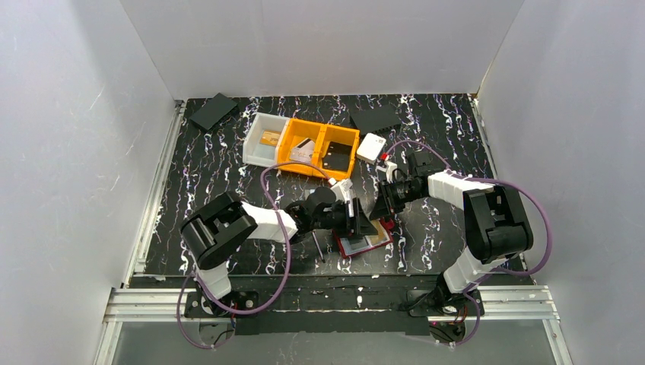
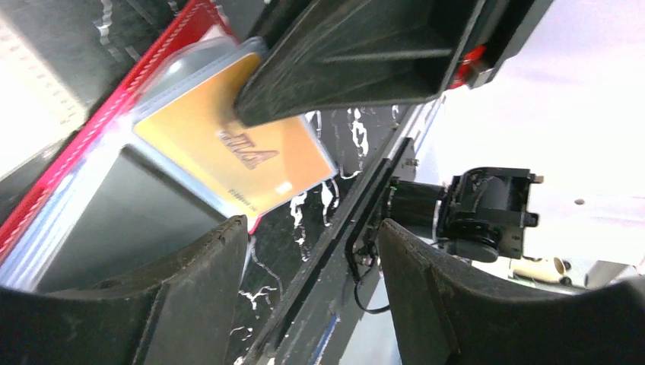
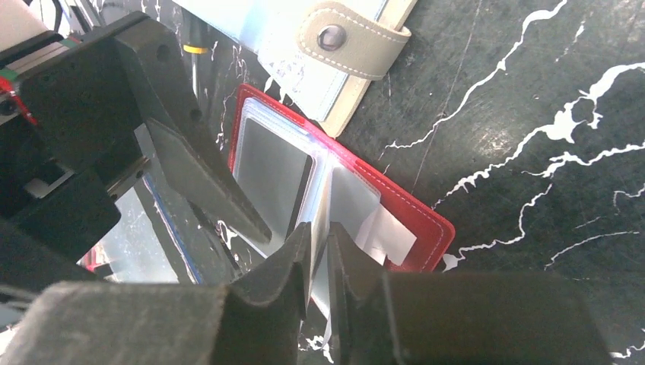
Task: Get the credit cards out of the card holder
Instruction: Remove the credit card from the card holder.
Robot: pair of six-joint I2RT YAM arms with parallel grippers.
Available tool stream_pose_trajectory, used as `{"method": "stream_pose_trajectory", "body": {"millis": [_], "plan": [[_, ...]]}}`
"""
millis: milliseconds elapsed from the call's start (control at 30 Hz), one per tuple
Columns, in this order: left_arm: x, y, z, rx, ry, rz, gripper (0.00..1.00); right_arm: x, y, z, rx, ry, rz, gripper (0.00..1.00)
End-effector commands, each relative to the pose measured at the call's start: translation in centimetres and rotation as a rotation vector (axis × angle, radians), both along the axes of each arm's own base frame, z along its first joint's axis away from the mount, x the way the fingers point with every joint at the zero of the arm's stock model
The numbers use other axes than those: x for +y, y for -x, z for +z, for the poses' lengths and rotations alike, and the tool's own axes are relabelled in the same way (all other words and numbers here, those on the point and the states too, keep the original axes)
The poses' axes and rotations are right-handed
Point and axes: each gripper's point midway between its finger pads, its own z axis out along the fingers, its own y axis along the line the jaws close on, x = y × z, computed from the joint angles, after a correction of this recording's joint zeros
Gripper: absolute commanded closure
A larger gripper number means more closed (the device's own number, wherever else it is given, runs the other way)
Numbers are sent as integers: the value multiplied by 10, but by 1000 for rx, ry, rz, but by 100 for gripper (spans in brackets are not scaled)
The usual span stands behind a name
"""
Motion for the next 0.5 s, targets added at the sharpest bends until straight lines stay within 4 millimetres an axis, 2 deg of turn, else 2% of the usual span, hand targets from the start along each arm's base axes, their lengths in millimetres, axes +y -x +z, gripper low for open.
{"method": "stream_pose_trajectory", "body": {"millis": [0,67,200,333,400,467], "plan": [[22,-3,10,-63,-6,90,38,-2,-6,8,-33,-18,-11,79],[32,-3,12,-84,-13,120,38,-2,-5,10,-30,-28,-10,81],[45,-7,26,-163,-3,156,38,-1,-2,11,-19,-47,5,97],[62,-13,55,-281,31,217,37,0,0,16,-11,-76,15,99],[72,-14,67,-325,51,249,31,0,1,22,-19,-101,18,99],[83,-15,77,-359,68,285,18,0,1,28,-32,-127,19,99]]}}
